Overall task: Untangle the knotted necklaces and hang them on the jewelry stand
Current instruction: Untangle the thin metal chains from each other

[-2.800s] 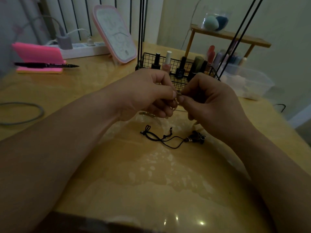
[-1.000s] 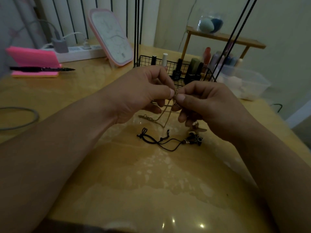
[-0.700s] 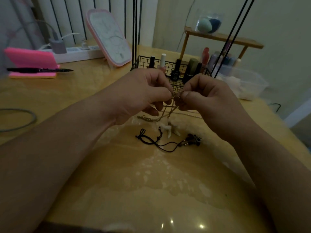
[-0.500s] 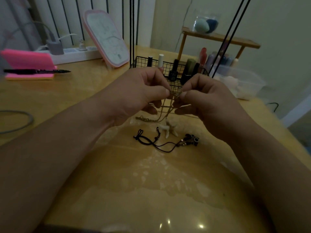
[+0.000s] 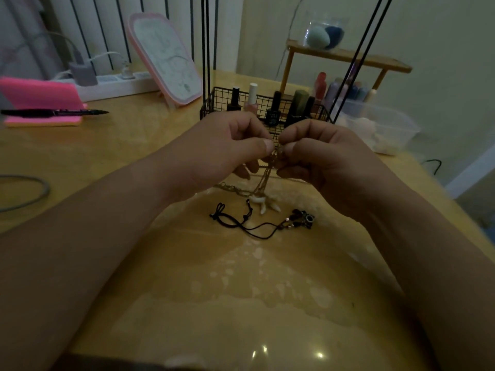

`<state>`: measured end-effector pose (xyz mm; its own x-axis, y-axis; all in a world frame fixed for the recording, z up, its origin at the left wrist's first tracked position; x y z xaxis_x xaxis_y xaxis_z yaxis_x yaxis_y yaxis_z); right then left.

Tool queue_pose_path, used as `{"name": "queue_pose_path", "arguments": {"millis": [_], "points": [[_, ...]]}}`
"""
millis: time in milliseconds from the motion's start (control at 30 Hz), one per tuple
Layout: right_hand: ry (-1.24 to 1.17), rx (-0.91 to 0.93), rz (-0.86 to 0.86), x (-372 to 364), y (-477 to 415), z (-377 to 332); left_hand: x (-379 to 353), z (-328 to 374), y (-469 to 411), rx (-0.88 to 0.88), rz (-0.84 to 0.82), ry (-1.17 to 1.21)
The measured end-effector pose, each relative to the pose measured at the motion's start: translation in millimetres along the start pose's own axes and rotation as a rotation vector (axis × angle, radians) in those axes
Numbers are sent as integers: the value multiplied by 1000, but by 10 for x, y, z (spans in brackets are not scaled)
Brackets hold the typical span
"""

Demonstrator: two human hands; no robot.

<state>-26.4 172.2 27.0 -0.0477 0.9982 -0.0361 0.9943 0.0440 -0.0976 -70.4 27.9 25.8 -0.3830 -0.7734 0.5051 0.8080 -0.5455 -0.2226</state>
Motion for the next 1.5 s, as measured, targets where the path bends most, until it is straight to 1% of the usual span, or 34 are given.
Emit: {"name": "queue_pose_path", "arguments": {"millis": [167, 267, 400, 500, 533, 600, 700, 800, 967, 1067, 1167, 1233, 1367, 1500], "points": [[14, 17, 1, -7, -3, -3, -57, 34, 19, -39, -60, -90], [20, 26, -5, -14, -11, 12, -65, 33, 18, -58, -65, -133], [5, 32, -13, 5, -40, 36, -50, 40, 19, -66, -82, -79], [-11, 16, -48, -20, -46, 72, -25, 11, 15, -30, -90, -32], [0, 14, -64, -37, -46, 86, -13, 15, 14, -36, -79, -37], [26, 20, -78, -62, -50, 99, 5, 76, 26, -88, -37, -124], [-38, 26, -81, -83, -60, 110, 0, 180, 55, -160, 12, -225], [-138, 26, -59, -103, -54, 105, 26, 208, 57, -180, 37, -198], [-166, 24, 12, -101, -54, 115, 77, 133, 34, -123, 79, -125], [-131, 14, 21, -104, -60, 143, 52, 83, 21, -76, 62, -75], [-46, 29, 22, -83, -62, 133, 11, 52, 18, -13, 15, 86], [17, 41, 24, -69, -53, 113, -6, 45, 20, 11, -16, 143], [145, 62, 35, -67, -32, 64, 18, 63, 25, 3, -21, 98], [199, 59, 1, -86, -14, 38, 45, 94, 26, -25, 2, 117]]}}
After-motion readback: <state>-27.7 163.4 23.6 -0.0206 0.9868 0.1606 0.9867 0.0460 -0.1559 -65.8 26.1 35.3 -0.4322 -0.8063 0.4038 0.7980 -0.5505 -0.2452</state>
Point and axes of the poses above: each hand's wrist, its own y-axis away from the middle knuckle, its own x-axis out of the back of the hand, z = x × y, the point moved 9 cm from there along -y, towards the middle knuckle, and after that the axes turned 8 degrees about -y, right-handed, at the moved point
